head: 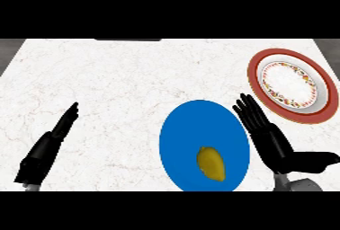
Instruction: Pick the lemon from the plate and place it in the plate
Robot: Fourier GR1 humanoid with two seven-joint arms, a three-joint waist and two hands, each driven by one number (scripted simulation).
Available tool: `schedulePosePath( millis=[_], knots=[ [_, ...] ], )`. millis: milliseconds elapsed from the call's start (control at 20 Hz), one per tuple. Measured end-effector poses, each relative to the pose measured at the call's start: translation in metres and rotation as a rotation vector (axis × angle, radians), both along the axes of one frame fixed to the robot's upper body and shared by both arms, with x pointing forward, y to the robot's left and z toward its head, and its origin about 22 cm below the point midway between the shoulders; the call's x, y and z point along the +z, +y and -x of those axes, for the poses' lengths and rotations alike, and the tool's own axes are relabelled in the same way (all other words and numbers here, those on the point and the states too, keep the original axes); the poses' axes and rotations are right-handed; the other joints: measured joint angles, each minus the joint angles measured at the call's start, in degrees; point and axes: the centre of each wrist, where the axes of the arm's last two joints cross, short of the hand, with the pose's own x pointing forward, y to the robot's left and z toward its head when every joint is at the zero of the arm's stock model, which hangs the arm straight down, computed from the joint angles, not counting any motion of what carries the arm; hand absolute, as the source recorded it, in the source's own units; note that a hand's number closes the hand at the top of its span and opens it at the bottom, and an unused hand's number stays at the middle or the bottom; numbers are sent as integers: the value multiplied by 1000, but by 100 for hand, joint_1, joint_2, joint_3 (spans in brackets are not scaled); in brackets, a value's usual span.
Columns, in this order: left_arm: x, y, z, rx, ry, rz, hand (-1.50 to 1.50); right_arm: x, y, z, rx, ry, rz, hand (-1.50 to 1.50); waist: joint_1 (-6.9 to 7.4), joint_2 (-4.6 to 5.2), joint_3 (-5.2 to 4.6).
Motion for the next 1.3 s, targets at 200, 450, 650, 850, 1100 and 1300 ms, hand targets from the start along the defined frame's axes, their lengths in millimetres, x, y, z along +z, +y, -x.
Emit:
schedulePosePath(
  millis=[200,450,650,850,1100,1300],
  knots=[
    [-16,-8,0,77,89,94,0,40,-19,-22,8,-140,25,150,9,30,110],
    [-35,-26,7,158,212,248,0,99,-61,-50,-141,-350,264,-150,3,29,139],
    [-34,-42,-3,172,255,329,0,86,-68,-57,-298,-397,223,-150,25,28,198],
    [-34,-53,-12,180,284,359,0,65,-82,-48,-297,-441,180,-150,30,16,216],
    [-35,-57,-11,189,290,361,0,72,-109,-35,-229,-463,295,-150,30,1,218],
    [-35,-54,-9,191,295,367,0,99,-118,-30,-91,-448,517,-150,7,-10,206]
  ],
)
